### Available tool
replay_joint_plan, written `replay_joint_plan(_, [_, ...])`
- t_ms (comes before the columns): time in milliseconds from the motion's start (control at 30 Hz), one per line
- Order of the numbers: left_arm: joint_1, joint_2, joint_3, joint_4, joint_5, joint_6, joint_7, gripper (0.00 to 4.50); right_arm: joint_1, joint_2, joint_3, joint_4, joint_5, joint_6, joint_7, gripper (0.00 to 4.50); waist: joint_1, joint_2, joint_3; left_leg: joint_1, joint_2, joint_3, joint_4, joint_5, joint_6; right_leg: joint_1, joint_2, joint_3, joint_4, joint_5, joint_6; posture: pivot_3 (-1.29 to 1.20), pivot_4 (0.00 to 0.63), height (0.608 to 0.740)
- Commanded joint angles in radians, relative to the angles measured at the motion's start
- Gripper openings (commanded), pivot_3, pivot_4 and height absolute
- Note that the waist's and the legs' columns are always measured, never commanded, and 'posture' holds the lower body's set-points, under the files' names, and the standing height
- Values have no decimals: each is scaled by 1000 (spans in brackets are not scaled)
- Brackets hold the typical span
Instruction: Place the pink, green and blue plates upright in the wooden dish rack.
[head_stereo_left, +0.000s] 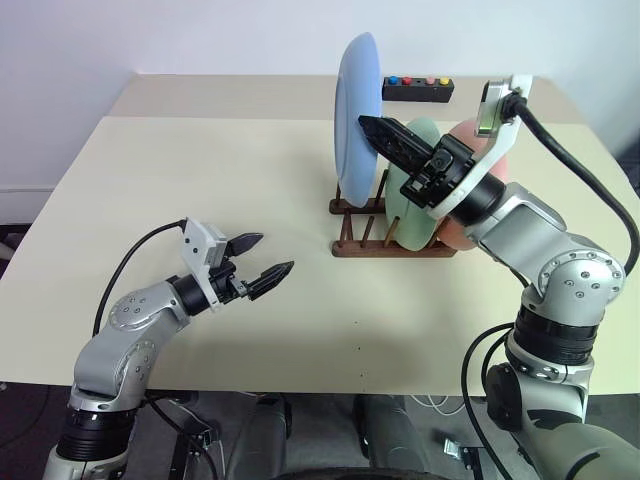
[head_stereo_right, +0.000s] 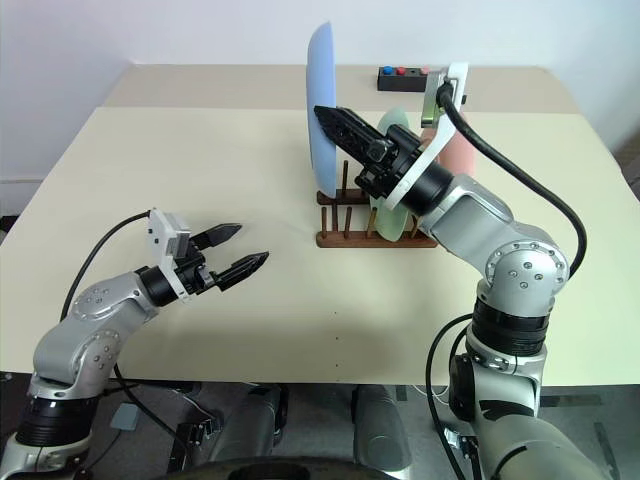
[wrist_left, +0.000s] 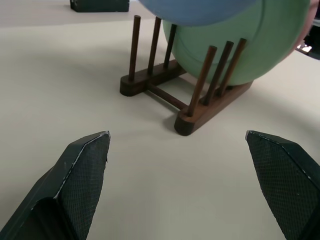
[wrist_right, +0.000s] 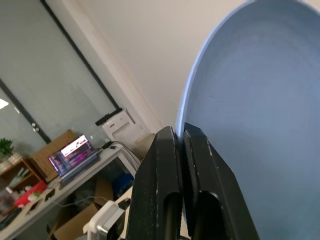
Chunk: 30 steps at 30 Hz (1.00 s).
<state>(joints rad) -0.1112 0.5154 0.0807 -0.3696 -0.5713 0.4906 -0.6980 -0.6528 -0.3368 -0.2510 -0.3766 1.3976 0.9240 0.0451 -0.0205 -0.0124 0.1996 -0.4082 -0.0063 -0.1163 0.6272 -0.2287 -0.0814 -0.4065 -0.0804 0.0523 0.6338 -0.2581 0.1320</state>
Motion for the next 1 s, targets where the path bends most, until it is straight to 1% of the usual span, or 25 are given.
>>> replay_joint_plan(33, [0,6,-7,-40,14,-20,-3,4460,-1,-9,-10,-7,37,-29,-14,0,0,0,0,0,0,0,0,0,0,0,0,0,0,0,0,0,150,734])
replay_joint_plan(200, [-1,5,-9,-39,19,-23,-5,4460,1,-11,-5,-3,48,-33,-23,0,0,0,0,0,0,0,0,0,0,0,0,0,0,0,0,0,150,734])
replay_joint_plan(300, [1,5,-9,-39,21,-26,-4,4500,4,-11,-5,1,56,-40,-31,857,0,0,0,0,0,0,0,0,0,0,0,0,0,0,0,0,150,734])
replay_joint_plan(367, [1,5,-9,-40,22,-26,-4,4500,4,-13,-4,2,58,-43,-34,1783,0,0,0,0,0,0,0,0,0,0,0,0,0,0,0,0,150,734])
replay_joint_plan(400, [1,5,-9,-40,23,-27,-3,4500,5,-14,-3,3,58,-44,-36,2401,0,0,0,0,0,0,0,0,0,0,0,0,0,0,0,0,150,734])
replay_joint_plan(467, [1,5,-8,-41,22,-26,-3,4500,4,-15,-3,4,60,-47,-41,3391,0,0,0,0,0,0,0,0,0,0,0,0,0,0,0,0,150,734])
replay_joint_plan(533, [1,5,-8,-41,22,-26,-3,4500,3,-17,-3,4,57,-51,-41,4471,0,0,0,0,0,0,0,0,0,0,0,0,0,0,0,0,150,734])
replay_joint_plan(833, [-1,5,-9,-38,23,-28,-3,4500,-13,-36,5,3,-10,-88,-23,4471,0,0,0,0,0,0,0,0,0,0,0,0,-1,0,0,0,150,734])
replay_joint_plan(1000, [-3,4,-10,-35,25,-29,-1,4500,-40,-89,24,-21,-116,-116,46,4471,0,1,0,0,0,0,0,0,0,0,0,0,-1,0,0,0,150,734])
